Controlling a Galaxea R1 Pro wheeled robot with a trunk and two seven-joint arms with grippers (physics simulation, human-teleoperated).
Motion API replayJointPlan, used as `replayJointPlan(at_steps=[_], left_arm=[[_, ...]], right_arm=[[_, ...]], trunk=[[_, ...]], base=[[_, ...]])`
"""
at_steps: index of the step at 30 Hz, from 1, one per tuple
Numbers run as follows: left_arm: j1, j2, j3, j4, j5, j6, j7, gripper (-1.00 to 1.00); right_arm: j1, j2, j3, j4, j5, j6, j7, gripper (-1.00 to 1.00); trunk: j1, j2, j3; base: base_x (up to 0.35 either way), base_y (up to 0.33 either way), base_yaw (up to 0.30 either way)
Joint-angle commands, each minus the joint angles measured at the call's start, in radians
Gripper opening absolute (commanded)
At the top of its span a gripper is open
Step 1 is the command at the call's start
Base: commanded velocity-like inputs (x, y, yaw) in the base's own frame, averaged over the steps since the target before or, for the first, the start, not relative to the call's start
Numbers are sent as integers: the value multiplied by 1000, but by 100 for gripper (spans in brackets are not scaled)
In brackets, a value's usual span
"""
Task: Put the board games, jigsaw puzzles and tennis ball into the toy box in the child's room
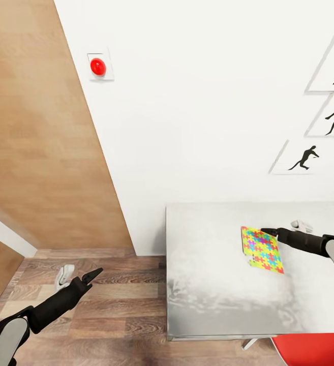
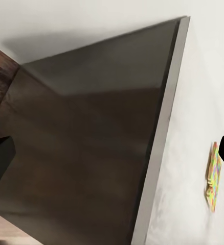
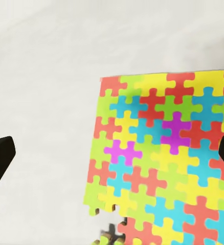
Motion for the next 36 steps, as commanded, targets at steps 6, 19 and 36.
replayJointPlan(at_steps=[6, 19, 36], left_arm=[[-1, -1, 0, 0, -1, 6, -2, 100], [-1, -2, 0, 0, -2, 6, -2, 100], [-1, -2, -1, 0, -2, 6, -1, 100]], right_arm=[[4, -8, -4, 2, 4, 1, 50, 100], [-26, -6, -13, 135, 5, 5, -25, 100], [-132, 4, -6, 344, 9, 7, -101, 100]], trunk=[[1, -2, -2], [1, -2, -2], [1, -2, -2]], base=[[0, 0, 0], [0, 0, 0], [0, 0, 0]])
